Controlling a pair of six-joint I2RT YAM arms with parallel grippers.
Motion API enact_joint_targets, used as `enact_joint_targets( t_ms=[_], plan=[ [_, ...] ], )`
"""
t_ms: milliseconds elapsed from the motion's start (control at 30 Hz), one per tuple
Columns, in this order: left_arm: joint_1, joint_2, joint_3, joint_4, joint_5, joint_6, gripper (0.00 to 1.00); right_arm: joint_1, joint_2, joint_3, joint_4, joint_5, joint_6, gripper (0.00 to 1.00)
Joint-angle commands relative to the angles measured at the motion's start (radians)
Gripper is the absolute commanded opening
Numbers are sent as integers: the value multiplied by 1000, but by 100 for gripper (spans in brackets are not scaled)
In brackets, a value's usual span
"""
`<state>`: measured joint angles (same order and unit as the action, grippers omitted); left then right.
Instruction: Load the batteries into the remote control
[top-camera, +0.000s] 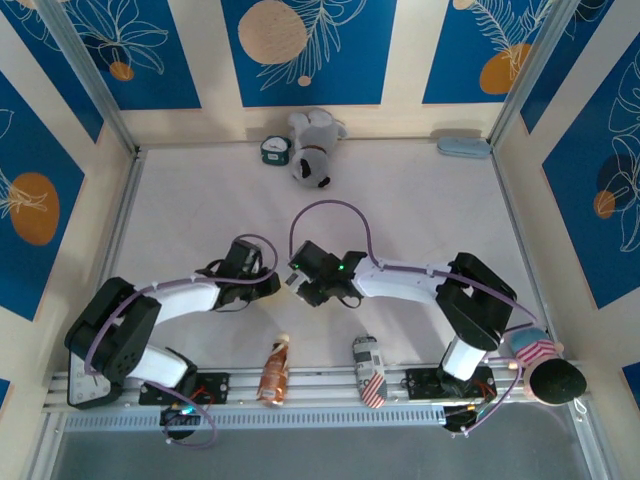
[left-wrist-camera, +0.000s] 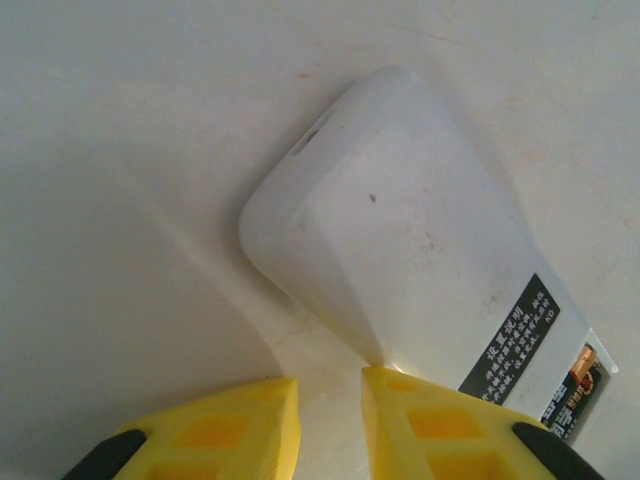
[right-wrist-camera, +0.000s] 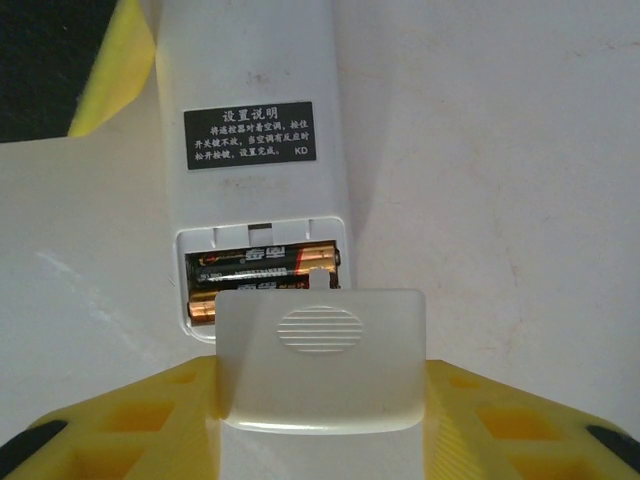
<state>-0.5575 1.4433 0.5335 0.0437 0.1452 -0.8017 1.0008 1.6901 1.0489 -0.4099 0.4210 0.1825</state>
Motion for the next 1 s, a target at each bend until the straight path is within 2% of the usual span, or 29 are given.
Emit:
enact_joint_targets(
  t_ms=[0, 100, 300, 400, 600, 700, 767, 800, 900, 933, 967],
  plan=[
    [-1, 38, 31, 130, 14, 24, 27, 1, 24, 40, -22, -33, -17, 48],
    [0, 19, 18, 130, 12, 22, 32, 12, 49, 55, -23, -27, -13, 48],
    [0, -59, 3, 72, -20, 28, 56, 17, 84, 81, -31, -12, -15, 48],
    [0, -109, -4, 41, -42, 33, 58, 15, 95, 89, -41, -10, -15, 48],
    [3, -189, -17, -11, -86, 33, 67, 12, 102, 88, -53, -9, -23, 48],
    [4, -209, -18, -34, -109, 29, 74, 13, 103, 91, -55, -11, -25, 48],
    [9, -221, -23, -47, -122, 23, 75, 14, 105, 95, -57, -14, -27, 48],
    [12, -225, -25, -54, -127, 19, 80, 16, 107, 95, -56, -15, -27, 48],
    [23, -237, -32, -76, -146, 7, 85, 19, 108, 99, -57, -21, -28, 48],
    [26, -240, -36, -82, -153, 1, 92, 21, 109, 101, -58, -21, -30, 48],
    [33, -243, -41, -83, -154, -2, 93, 23, 112, 103, -59, -18, -30, 48]
  ],
)
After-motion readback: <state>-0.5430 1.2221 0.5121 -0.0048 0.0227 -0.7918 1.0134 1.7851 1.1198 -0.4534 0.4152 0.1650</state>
